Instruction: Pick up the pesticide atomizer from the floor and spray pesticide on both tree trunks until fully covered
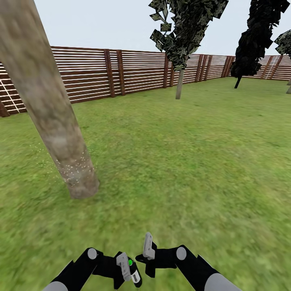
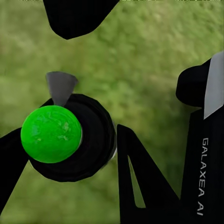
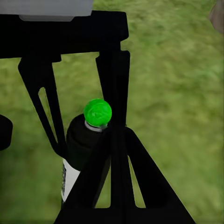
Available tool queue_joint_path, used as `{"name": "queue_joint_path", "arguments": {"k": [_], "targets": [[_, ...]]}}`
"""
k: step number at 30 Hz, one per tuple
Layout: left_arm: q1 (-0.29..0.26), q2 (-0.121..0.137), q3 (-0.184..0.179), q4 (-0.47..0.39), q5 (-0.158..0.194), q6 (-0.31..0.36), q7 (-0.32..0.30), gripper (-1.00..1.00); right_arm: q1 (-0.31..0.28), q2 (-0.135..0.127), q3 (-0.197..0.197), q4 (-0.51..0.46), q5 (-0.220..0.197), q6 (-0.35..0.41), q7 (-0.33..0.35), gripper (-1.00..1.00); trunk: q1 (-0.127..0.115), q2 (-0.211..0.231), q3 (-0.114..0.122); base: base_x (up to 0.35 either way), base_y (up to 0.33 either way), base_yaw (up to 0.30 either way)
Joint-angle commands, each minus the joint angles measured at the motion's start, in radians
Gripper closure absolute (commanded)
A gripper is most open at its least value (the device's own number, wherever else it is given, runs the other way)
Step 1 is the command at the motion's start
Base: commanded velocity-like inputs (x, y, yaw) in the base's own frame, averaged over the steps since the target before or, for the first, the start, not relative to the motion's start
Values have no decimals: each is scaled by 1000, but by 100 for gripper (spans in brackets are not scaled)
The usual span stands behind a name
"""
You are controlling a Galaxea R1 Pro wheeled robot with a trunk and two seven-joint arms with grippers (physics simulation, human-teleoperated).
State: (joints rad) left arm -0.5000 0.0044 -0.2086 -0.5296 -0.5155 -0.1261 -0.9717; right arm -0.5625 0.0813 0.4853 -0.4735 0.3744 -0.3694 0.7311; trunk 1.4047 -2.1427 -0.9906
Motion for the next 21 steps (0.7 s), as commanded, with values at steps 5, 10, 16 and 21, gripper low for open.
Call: {"name": "queue_joint_path", "arguments": {"k": [5,10,16,21], "targets": [[-2,-11,-2,-1,-8,-10,1,100,0,0,-1,-1,9,-6,-1,100,0,0,-1,0,0,0],[0,-12,2,-32,-6,-8,1,100,0,0,0,-1,9,-5,-1,100,0,0,-1,0,0,0],[0,-12,3,-35,-6,-7,-1,100,0,0,-1,-1,9,-5,-1,100,0,0,-1,0,0,0],[1,-9,2,-30,-7,-8,-1,100,0,0,-1,-1,9,-5,-1,100,0,0,-1,0,0,0]]}}
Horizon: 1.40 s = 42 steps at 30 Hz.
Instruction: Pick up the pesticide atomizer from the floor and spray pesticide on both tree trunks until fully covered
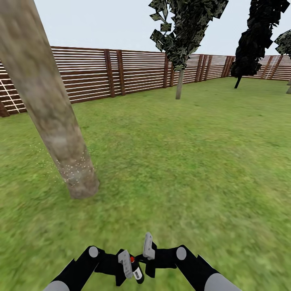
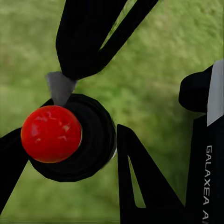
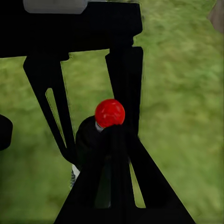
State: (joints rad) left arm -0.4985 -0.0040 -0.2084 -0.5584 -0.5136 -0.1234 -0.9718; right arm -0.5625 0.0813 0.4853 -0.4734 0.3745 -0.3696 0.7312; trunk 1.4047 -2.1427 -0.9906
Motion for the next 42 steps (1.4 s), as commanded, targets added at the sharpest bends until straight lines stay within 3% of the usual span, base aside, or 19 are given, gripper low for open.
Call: {"name": "queue_joint_path", "arguments": {"k": [1,4,11,12,16,18,19,20,21,23,24,26,28,31,42], "targets": [[1,2,1,3,-10,-11,0,100,0,0,0,-1,9,-5,-1,100,0,0,-1,0,0,0],[9,25,-1,10,-17,-13,0,100,0,0,1,-1,9,-6,-1,100,0,0,-1,0,0,0],[13,176,-2,14,-16,-13,1,100,0,-4,2,0,9,-7,-1,100,0,0,-1,0,0,0],[13,195,-2,14,-16,-13,1,100,0,-10,2,1,8,-7,-2,-100,0,0,-1,0,0,0],[21,259,0,25,-14,-8,6,100,0,-26,-2,49,6,-11,-16,-100,0,0,-1,0,0,0],[23,266,32,64,-12,-5,94,100,1,-46,-3,99,-1,-13,-100,-100,0,0,-1,0,0,0],[24,266,79,107,-10,-6,181,100,3,-53,-4,151,-6,-14,-198,-100,0,0,-1,0,0,0],[25,262,154,184,-4,-8,286,100,4,-56,-16,252,-44,-16,-367,-100,0,0,-1,0,0,0],[25,259,216,240,16,-10,352,100,6,-56,-36,325,-102,-24,-489,-100,0,0,-1,0,0,0],[26,253,349,334,116,-37,484,100,28,-56,-68,412,-252,-95,-705,-100,0,0,-1,0,0,0],[36,252,403,374,193,-104,549,100,46,-57,-75,427,-325,-160,-802,-100,0,0,-1,0,0,0],[69,251,455,410,343,-227,674,100,72,-62,-80,441,-426,-235,-973,-100,0,0,-1,0,0,0],[114,249,470,415,430,-279,779,100,105,-66,-81,443,-464,-257,-1081,-100,0,0,-1,0,0,0],[134,248,475,422,456,-296,826,100,114,-54,-79,443,-476,-263,-1109,-100,0,0,-1,0,0,0],[136,248,477,432,457,-297,831,100,146,-53,-80,447,-470,-258,-1109,-100,0,0,-1,0,0,0]]}}
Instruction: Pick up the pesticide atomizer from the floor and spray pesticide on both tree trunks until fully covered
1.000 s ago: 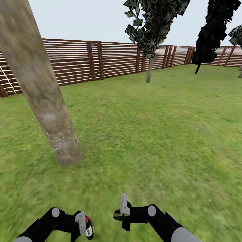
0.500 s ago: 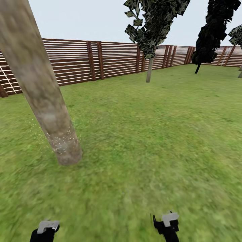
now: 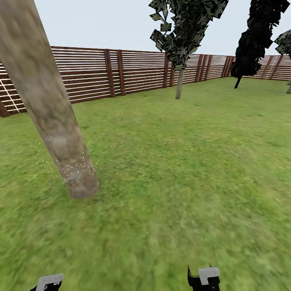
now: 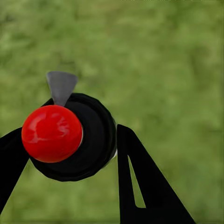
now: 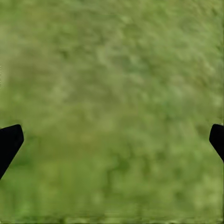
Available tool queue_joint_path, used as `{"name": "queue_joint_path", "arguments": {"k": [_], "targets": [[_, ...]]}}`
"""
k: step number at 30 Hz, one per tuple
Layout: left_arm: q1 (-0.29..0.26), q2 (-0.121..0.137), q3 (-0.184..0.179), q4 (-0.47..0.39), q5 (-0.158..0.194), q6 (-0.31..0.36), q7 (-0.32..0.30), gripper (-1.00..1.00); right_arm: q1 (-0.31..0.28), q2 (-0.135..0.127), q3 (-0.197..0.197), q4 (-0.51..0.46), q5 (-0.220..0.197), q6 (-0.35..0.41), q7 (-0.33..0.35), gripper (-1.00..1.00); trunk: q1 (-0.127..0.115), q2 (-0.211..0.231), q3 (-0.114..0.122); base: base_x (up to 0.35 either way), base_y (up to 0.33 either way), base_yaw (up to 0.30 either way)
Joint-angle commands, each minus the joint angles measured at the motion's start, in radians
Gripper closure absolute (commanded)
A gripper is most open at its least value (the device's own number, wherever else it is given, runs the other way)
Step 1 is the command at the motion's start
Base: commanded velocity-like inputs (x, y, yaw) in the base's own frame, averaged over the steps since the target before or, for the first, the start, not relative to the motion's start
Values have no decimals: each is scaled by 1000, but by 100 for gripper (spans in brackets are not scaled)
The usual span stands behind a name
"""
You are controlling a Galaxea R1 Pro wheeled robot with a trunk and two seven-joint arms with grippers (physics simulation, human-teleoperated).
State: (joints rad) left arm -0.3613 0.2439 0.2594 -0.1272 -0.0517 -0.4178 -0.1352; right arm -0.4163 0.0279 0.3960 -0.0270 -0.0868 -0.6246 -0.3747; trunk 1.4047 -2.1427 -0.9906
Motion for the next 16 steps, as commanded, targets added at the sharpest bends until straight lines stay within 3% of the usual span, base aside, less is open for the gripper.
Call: {"name": "queue_joint_path", "arguments": {"k": [1,16], "targets": [[-1,0,9,1,-5,-3,-6,100,12,0,10,1,-8,-3,-3,-100,0,0,-1,0,0,0],[-1,0,7,1,-11,-3,-7,100,39,0,11,1,-8,-3,-3,-100,0,0,-1,0,0,0]]}}
